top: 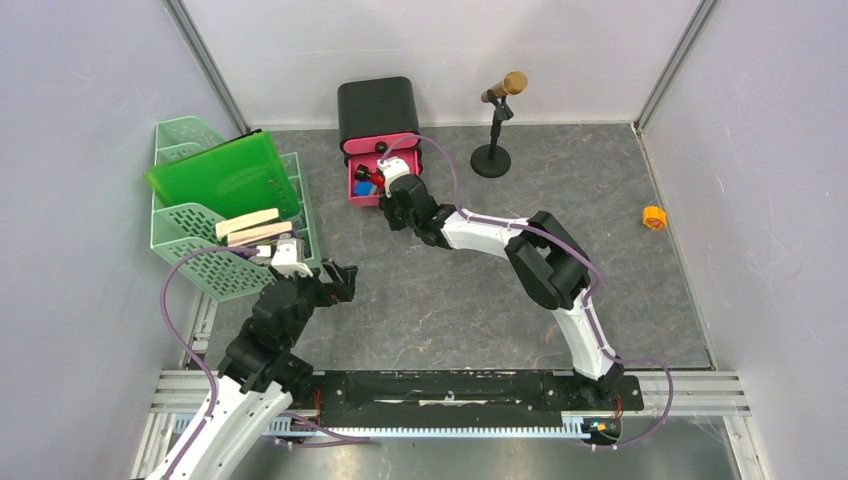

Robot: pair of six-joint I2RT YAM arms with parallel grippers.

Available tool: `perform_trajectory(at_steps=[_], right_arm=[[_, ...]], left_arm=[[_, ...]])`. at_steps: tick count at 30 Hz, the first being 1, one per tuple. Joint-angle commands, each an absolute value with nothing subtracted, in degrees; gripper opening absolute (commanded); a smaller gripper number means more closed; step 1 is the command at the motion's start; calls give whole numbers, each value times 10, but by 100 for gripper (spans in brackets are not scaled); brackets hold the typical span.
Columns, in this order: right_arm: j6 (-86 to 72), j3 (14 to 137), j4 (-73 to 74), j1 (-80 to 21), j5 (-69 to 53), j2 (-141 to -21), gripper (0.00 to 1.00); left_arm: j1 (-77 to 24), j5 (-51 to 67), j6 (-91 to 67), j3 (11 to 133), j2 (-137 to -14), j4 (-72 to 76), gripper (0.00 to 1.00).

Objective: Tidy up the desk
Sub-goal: Close the drawer in the storage box.

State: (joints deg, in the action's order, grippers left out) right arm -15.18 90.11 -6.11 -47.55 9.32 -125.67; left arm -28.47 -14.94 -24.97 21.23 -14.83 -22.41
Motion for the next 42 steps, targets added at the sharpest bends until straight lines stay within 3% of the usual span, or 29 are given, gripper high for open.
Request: perform_trajectory(at_steps=[1,42], right_arm=[[-154,935,-98,-474,105,-1243,21],[-153,1044,-109,-431,92,-1308,22]], left_arm=[[-287,-156,-229,213,-145,-202,100],[-291,-160,-229,213,-143,-204,100]])
